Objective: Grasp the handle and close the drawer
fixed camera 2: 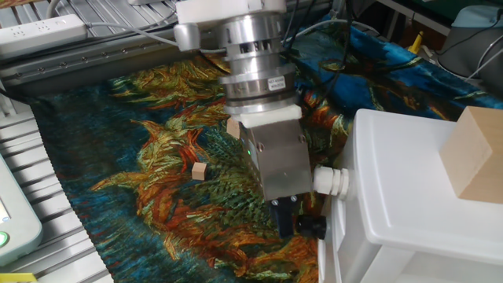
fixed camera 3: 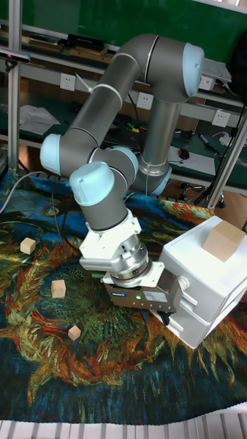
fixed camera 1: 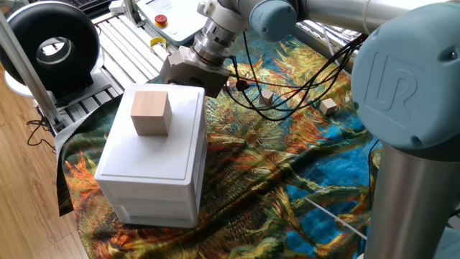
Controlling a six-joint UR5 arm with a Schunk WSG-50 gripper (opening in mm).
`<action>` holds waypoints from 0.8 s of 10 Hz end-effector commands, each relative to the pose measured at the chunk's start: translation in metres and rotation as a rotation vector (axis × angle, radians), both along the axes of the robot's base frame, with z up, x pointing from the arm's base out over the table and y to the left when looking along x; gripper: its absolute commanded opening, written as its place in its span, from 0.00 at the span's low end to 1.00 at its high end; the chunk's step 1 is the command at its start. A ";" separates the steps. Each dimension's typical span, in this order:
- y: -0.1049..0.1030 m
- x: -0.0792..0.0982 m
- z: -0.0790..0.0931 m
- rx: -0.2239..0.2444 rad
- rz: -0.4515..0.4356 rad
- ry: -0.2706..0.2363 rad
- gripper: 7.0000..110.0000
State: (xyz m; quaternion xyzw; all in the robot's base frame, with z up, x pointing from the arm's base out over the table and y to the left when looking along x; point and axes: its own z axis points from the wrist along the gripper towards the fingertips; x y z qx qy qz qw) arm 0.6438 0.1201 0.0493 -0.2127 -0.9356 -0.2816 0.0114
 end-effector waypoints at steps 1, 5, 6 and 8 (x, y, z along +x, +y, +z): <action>-0.015 0.011 0.022 0.036 -0.009 0.001 0.36; -0.066 0.030 0.052 -0.024 0.024 -0.045 0.36; -0.096 0.032 0.049 -0.124 0.080 -0.080 0.36; -0.169 0.037 0.044 -0.398 0.152 -0.117 0.15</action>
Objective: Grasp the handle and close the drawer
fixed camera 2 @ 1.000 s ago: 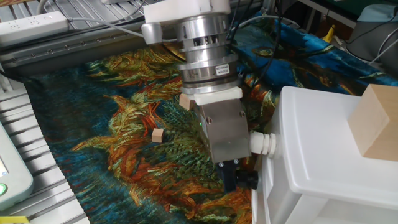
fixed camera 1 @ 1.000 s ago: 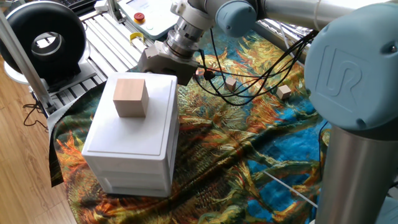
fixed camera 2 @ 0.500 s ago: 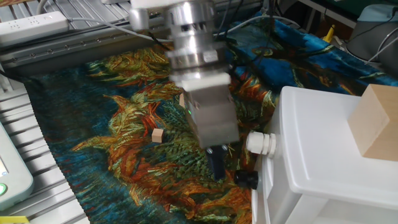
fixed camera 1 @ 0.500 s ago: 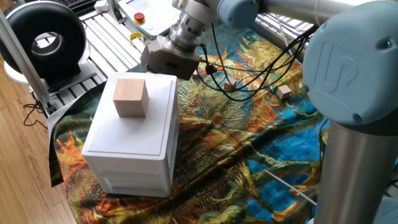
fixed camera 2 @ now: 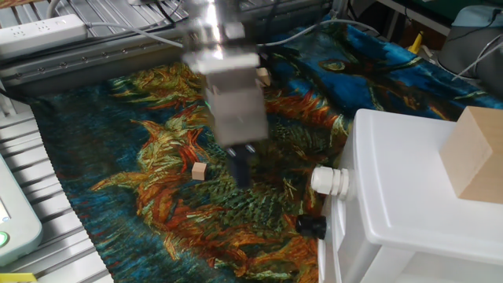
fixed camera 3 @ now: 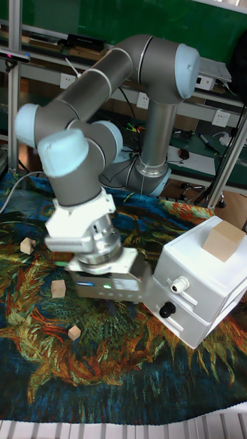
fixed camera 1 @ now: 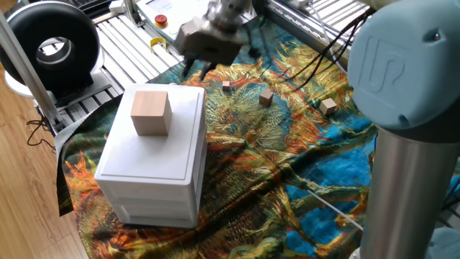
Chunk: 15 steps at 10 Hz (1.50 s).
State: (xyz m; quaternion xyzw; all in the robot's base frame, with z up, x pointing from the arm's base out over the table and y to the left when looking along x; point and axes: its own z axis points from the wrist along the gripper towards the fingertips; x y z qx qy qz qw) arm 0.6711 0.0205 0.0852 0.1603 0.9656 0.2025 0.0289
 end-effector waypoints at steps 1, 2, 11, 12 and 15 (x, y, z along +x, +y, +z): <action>-0.083 0.014 0.011 -0.283 0.079 -0.083 0.15; -0.098 0.016 0.015 -0.362 0.134 -0.117 0.15; -0.078 -0.012 0.069 -0.536 0.226 -0.129 0.00; -0.073 -0.013 0.071 -0.546 0.226 -0.112 0.00; -0.059 -0.015 0.072 -0.543 0.221 -0.073 0.00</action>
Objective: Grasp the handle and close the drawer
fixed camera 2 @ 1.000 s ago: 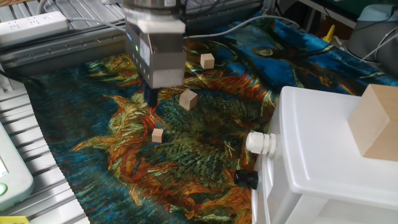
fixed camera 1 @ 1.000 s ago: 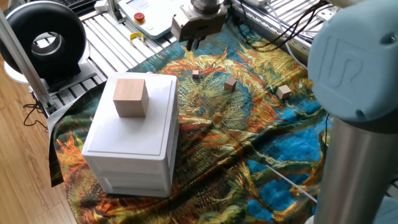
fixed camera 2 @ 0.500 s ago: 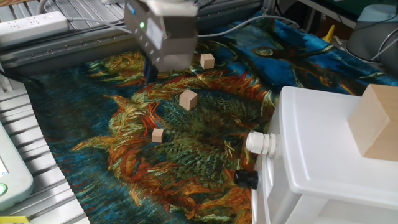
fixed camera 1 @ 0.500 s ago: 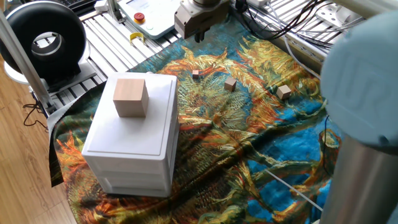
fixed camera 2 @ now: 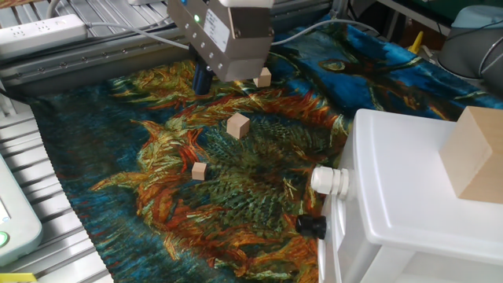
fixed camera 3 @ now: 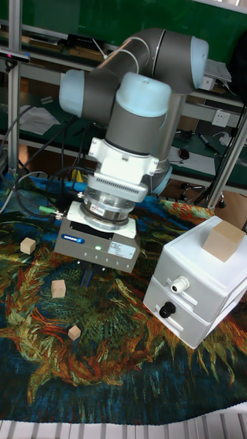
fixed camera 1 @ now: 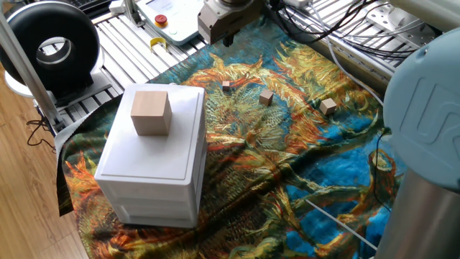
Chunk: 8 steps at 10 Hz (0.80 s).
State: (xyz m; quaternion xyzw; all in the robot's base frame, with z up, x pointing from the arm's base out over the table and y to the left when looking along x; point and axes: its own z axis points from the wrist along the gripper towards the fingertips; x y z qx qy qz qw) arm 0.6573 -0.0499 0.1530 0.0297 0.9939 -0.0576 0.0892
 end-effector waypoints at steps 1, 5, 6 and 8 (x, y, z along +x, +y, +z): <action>0.010 -0.002 0.004 0.004 -0.004 0.013 0.00; 0.012 0.001 0.005 0.012 0.004 -0.001 0.00; 0.012 0.001 0.005 0.013 0.005 0.002 0.00; 0.013 0.000 0.005 0.016 0.005 0.005 0.00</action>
